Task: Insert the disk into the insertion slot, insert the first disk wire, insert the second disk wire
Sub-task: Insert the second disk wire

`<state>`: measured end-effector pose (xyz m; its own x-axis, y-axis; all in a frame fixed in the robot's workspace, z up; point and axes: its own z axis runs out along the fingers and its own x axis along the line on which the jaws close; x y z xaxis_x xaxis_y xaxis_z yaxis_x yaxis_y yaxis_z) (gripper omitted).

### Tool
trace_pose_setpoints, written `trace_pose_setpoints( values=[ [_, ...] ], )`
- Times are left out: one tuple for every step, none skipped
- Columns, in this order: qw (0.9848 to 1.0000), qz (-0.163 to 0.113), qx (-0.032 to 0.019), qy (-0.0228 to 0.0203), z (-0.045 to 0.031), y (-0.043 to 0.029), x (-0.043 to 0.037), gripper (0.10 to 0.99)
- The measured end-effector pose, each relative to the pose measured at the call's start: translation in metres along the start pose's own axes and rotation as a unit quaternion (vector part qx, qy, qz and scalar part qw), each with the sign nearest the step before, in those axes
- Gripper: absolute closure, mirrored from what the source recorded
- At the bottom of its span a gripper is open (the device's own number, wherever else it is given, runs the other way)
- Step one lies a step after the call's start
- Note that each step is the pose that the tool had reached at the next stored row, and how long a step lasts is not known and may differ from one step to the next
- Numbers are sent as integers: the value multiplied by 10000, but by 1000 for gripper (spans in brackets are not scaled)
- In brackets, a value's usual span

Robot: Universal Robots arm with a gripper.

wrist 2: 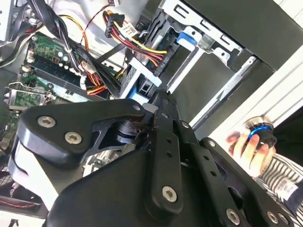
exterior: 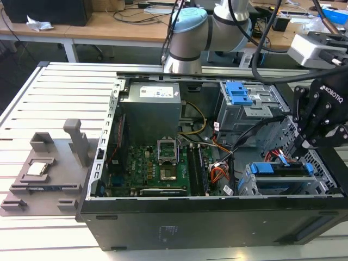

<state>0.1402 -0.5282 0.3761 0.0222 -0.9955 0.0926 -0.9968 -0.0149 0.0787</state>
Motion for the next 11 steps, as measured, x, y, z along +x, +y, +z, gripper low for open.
trace_pose_setpoints(
  values=[
    [10000, -3, 1, -41, 3, 1, 30, 984],
    [9999, -9, 3, -109, 8, 1, 82, 984],
    [9997, -17, 5, -224, 17, 3, 174, 984],
    [9997, -20, 6, -261, 18, 3, 195, 984],
    [9997, -20, 6, -263, 19, 3, 196, 984],
    [9997, -21, 6, -263, 19, 3, 196, 984],
    [9997, -20, 6, -263, 19, 3, 196, 984],
    [9997, -20, 6, -263, 19, 3, 197, 984],
    [9997, -20, 6, -263, 19, 3, 197, 984],
    [9997, -20, 6, -263, 19, 3, 197, 984],
    [9997, -20, 6, -262, 19, 3, 197, 984]
  ],
)
